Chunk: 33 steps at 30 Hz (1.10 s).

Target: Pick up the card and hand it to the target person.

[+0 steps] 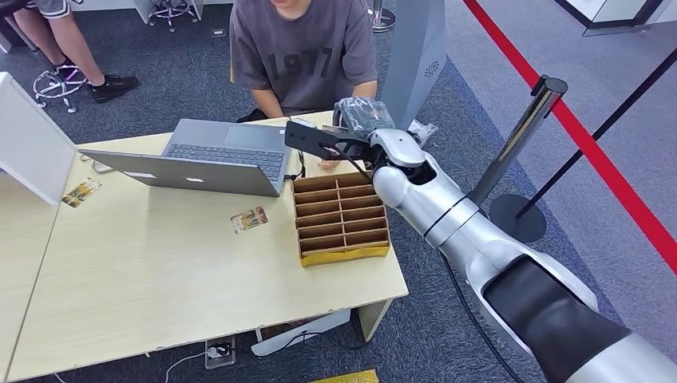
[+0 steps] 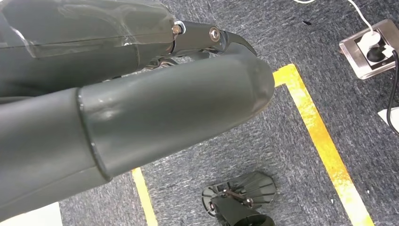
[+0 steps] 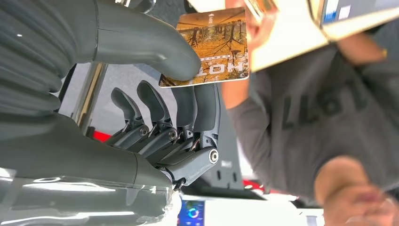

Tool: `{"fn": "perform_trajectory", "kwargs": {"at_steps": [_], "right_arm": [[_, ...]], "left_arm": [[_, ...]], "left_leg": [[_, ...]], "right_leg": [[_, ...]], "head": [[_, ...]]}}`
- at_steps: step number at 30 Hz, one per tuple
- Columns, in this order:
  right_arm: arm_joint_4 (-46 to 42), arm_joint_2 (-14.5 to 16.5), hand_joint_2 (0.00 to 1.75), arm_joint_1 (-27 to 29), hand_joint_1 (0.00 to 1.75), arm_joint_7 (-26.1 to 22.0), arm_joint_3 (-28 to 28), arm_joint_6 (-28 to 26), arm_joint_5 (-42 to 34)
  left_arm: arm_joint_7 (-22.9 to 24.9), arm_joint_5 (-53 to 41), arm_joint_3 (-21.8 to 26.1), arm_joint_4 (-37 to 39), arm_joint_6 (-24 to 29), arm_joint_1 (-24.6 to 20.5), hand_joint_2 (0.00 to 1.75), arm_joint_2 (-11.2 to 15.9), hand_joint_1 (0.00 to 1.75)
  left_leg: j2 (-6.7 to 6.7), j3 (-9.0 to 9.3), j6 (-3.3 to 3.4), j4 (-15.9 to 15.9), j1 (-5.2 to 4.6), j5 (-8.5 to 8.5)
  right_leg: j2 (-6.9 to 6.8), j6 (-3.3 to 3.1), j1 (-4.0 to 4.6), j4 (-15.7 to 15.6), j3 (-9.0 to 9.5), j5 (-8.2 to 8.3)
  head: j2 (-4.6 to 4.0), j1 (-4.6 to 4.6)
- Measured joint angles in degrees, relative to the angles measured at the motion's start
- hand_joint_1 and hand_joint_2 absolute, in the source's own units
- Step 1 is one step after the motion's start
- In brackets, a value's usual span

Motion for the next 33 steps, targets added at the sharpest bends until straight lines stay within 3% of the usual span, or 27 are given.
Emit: {"fn": "perform_trajectory", "kwargs": {"at_steps": [5, 11, 27, 30, 33], "right_arm": [[-1.3, -2.1, 1.75, 0.0, 1.50, -0.7, -1.9, -5.3, 1.7], [-0.1, -2.6, 1.75, 1.2, 1.39, -4.6, -2.8, -10.9, 8.1], [16.1, 2.8, 1.75, 4.5, 1.34, -11.0, -2.2, -14.7, 14.5], [17.8, 3.0, 1.75, 4.7, 1.20, -11.1, -2.2, -15.1, 15.3], [18.7, 3.0, 1.75, 5.0, 0.44, -10.9, -2.2, -15.3, 16.7]], "left_arm": [[0.1, -0.1, 0.0, 0.0, -0.1, 0.0, 0.00, 0.0, 0.00], [0.9, -1.6, 0.0, 0.0, -0.4, -0.5, 0.00, -0.1, 0.00], [2.2, -3.7, 0.0, 0.0, -1.3, -2.3, 0.00, -0.5, 0.00], [2.4, -3.8, 0.0, 0.0, -1.3, -2.3, 0.00, -0.6, 0.00], [2.4, -3.9, 0.0, 0.0, -1.3, -2.3, 0.00, -0.6, 0.00]], "left_leg": [[0.00, 0.00, 0.00, 0.0, 0.00, 0.00], [0.00, 0.00, 0.00, 0.0, 0.01, 0.00], [-0.02, -0.02, -0.03, 0.0, 0.01, 0.02], [-0.02, -0.02, -0.03, 0.0, 0.00, 0.02], [-0.01, -0.01, -0.03, 0.0, 0.00, 0.02]], "right_leg": [[0.00, 0.00, 0.00, 0.0, 0.00, 0.00], [-0.01, 0.00, 0.01, 0.0, 0.00, 0.00], [-0.01, 0.00, 0.00, 0.0, 0.00, 0.00], [-0.01, 0.00, 0.00, 0.0, 0.00, 0.00], [-0.01, 0.00, 0.00, 0.0, 0.00, 0.00]], "head": [[0.00, 0.00], [0.00, 0.01], [0.00, 0.00], [0.00, 0.00], [0.00, 0.00]]}}
